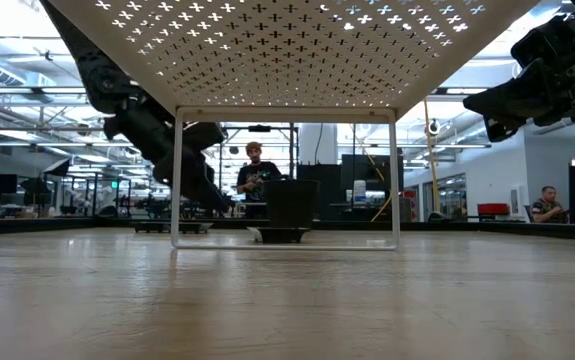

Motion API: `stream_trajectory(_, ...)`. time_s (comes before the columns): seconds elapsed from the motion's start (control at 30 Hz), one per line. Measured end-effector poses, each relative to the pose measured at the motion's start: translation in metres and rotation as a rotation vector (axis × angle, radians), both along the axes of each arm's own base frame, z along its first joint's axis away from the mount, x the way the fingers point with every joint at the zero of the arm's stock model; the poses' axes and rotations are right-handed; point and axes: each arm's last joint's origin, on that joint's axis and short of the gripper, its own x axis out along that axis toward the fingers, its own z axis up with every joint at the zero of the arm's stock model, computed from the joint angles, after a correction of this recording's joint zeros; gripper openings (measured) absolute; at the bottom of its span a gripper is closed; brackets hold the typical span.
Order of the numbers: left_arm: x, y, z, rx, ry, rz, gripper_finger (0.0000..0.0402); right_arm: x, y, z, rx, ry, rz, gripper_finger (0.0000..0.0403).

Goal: Pick & Place Mini shaped plates
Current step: Stack the bottom square plate on top of the square plate on the shelf

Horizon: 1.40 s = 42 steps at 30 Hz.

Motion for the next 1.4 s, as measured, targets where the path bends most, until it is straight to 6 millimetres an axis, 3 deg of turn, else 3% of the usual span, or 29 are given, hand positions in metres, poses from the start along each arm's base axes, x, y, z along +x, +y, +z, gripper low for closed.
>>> stream_trajectory(0.57,0.011,-0.012,-0.002,0.136,-0.043,-0.212,0.0211,0.000,0.000,0.000,0.000,0.000,0.001,0.0000)
stream_trajectory(0.77,0.015,-0.021,0.004,0.122,-0.058,-0.156,0.0192,0.000,0.000,0.000,0.000,0.000,0.001,0.0000)
stream_trajectory(0.9,0.008,-0.026,0.028,0.112,-0.109,-0.144,0.0123,0.000,0.000,0.000,0.000,0.000,0.000,0.0000)
stream_trajectory(1.07,-0.016,-0.036,0.072,0.119,-0.175,-0.126,0.0019,0.000,0.000,0.000,0.000,0.000,0.001,0.0000)
stream_trajectory(1.27,-0.057,-0.053,0.127,0.075,-0.358,-0.051,0.0018,0.000,0.000,0.000,0.000,0.000,0.000,0.0000)
stream_trajectory(1.4,-0.084,-0.064,0.153,0.008,-0.491,0.004,0.0005,0.000,0.000,0.000,-0.006,0.000,0.001,0.0000)
